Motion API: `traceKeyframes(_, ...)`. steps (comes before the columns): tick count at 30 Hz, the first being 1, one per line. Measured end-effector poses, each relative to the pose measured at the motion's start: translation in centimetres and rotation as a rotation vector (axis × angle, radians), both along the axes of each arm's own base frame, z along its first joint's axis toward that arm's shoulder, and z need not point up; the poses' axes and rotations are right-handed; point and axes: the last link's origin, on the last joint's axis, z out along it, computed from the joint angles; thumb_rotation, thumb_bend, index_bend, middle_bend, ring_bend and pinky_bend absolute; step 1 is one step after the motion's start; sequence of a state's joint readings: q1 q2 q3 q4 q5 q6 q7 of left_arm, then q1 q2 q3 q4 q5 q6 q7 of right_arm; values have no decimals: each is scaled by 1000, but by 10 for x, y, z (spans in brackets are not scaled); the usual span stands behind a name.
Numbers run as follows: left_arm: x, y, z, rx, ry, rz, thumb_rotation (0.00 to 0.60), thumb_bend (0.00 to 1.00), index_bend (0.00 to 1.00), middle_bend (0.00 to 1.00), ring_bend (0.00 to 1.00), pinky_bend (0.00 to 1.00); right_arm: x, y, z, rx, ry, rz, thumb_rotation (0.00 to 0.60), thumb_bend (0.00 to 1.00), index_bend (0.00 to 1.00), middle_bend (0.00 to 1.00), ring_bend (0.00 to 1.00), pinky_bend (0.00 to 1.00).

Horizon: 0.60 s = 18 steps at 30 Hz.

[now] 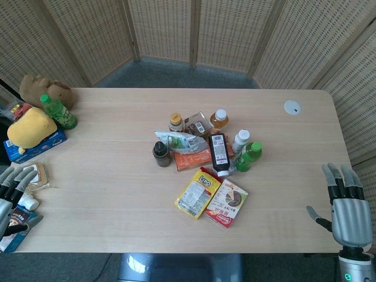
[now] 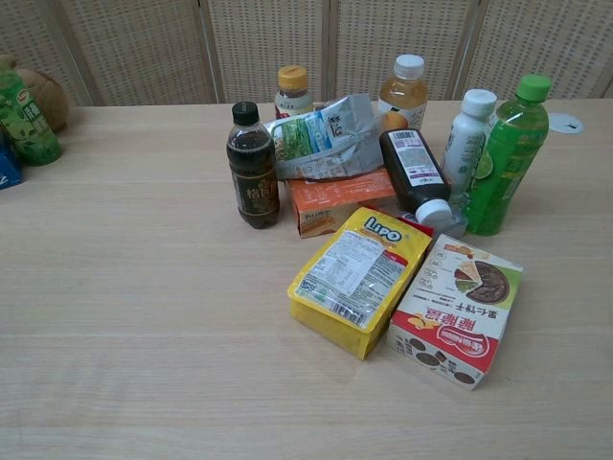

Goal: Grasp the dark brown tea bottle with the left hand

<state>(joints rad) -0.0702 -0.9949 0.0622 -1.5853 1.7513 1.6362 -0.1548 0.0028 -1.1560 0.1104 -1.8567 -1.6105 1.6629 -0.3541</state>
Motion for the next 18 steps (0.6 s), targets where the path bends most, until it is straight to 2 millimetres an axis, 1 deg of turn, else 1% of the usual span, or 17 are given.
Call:
traceKeyframes(7,-3,3,-2,-2,-6,10,600,0,0,0,0,0,1,1,-1,8,-12,1,600,0,0,0,0,0)
traceKeyframes(10,-4,10,-7,0,-31,0,600,0,0,0,0,0,2,1,0,9,-16,1,600,0,0,0,0,0)
traceKeyframes(13,-7,23,-21,-12,-89,-13,600,0,0,0,0,0,2,1,-2,16,-21,0,600,0,0,0,0,0)
traceKeyframes(18,-1,62,-61,-59,-198,-26,600,0,0,0,0,0,1,0,-3,21,-22,-6,600,0,0,0,0,0)
